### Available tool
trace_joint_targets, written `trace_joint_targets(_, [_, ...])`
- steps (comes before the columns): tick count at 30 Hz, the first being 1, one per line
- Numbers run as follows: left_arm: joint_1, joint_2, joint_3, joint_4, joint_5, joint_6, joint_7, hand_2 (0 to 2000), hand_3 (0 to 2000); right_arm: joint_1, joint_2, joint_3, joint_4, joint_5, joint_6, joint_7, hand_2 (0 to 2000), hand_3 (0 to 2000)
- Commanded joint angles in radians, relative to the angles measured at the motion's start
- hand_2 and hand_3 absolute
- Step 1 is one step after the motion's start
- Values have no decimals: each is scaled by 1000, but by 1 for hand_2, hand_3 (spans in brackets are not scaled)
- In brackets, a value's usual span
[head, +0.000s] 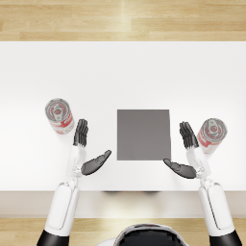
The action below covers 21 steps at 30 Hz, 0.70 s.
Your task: Pick up the red can on the left and place it in the middle, then pick up the red can on the right and place it on top of the can in the middle
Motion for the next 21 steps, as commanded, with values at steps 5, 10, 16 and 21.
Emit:
trace_joint_targets(5, [0, 0, 0, 0, 0, 0, 0, 0, 0, 0, 0, 0, 0, 0, 0, 0, 0, 0])
trace_joint_targets(10, [0, 0, 0, 0, 0, 0, 0, 0, 0, 0, 0, 0, 0, 0, 0, 0, 0, 0])
trace_joint_targets(16, [0, 0, 0, 0, 0, 0, 0, 0, 0, 0, 0, 0, 0, 0, 0, 0, 0, 0])
trace_joint_targets(21, [0, 0, 0, 0, 0, 0, 0, 0, 0, 0, 0, 0, 0, 0, 0, 0, 0, 0])
